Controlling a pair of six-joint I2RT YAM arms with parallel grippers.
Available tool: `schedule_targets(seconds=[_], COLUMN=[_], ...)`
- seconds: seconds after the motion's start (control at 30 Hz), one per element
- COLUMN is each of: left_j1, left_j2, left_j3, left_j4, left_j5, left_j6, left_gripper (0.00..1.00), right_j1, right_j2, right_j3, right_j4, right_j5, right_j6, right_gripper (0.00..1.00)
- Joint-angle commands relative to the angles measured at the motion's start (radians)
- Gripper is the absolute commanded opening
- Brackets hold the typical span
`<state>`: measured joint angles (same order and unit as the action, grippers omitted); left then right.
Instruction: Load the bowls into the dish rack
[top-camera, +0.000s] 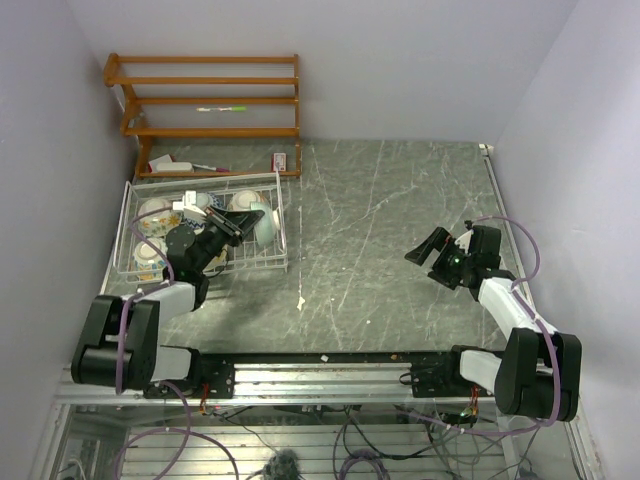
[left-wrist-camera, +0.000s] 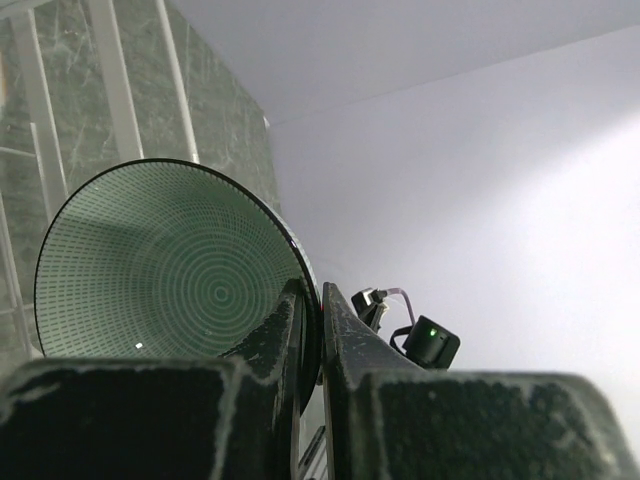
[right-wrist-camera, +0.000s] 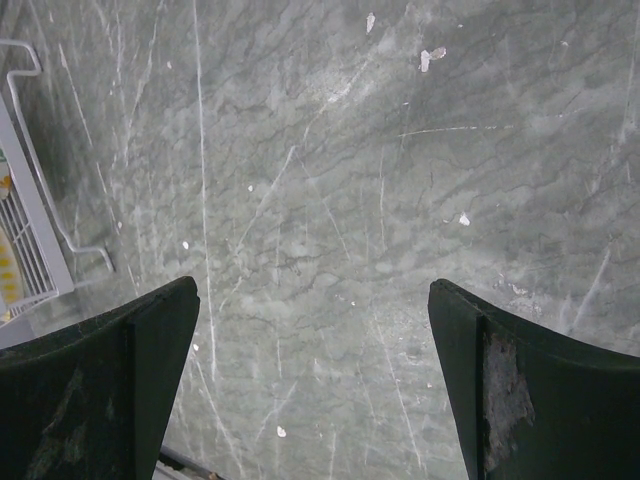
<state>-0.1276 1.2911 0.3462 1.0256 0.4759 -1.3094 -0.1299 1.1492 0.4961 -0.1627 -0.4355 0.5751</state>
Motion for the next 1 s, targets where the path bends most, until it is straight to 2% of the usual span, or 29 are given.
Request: schedule_targets(seconds=[0.0,0.4,0.6,0.97], left_j1=[0.007,0.014,0.025,0.104], left_j2=[0.074,0.272,0.387,0.636], left_j3=[0.004,-0.002,-0.025,-0.104], left_j4=[0.249,0.256,0.326,0.633], left_j5=[0.031,0.064,0.082,0.155], left_j6=[-0.066,-0.066,-0.077,-0.171], left_gripper=[0.07,0.07,0.08,0.27], right_j1=[-0.008,-0.007,-0.008,-0.008], right_j2=[0.01,0.039,0.047,0.053], right_j3=[-0.015,-0.021,-0.018,-0.009], right_j4=[0.027,0.052,0.059,0.052], right_j5=[0.01,0.009,0.006,0.006], right_j6=[-0.007,-0.004,-0.004,-0.011], right_gripper=[0.99,0.99,0.99,0.99])
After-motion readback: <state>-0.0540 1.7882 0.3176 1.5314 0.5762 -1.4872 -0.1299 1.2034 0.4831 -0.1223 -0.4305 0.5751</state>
